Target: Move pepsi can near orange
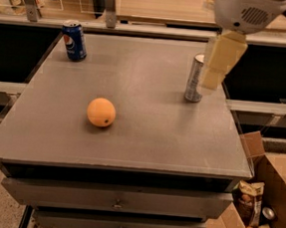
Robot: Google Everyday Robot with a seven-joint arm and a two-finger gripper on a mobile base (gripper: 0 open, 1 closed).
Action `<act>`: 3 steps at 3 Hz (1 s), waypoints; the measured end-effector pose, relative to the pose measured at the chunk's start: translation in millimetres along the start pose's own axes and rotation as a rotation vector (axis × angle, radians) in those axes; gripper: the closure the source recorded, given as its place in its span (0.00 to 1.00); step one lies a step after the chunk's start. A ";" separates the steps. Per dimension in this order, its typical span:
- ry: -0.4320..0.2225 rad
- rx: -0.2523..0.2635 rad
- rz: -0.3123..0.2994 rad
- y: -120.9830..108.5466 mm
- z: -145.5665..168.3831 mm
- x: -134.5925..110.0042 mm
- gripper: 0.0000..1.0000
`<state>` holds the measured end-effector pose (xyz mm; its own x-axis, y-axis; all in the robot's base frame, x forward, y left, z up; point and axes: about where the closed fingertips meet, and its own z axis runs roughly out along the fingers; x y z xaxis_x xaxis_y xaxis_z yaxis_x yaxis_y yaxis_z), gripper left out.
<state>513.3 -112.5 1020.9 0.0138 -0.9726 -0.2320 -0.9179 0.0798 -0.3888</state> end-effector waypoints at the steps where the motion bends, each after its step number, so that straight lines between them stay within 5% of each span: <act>1: -0.042 0.092 -0.055 -12.9 1.4 -42.5 0.00; 2: -0.077 0.149 -0.070 -24.5 7.9 -57.2 0.00; 3: -0.077 0.150 -0.070 -24.4 7.7 -57.3 0.00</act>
Offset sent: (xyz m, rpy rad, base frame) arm 0.0091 0.0322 0.0134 0.0176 -0.0799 0.0376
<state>538.0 -57.0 1036.8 0.1110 -0.9578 -0.2651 -0.8444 0.0498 -0.5334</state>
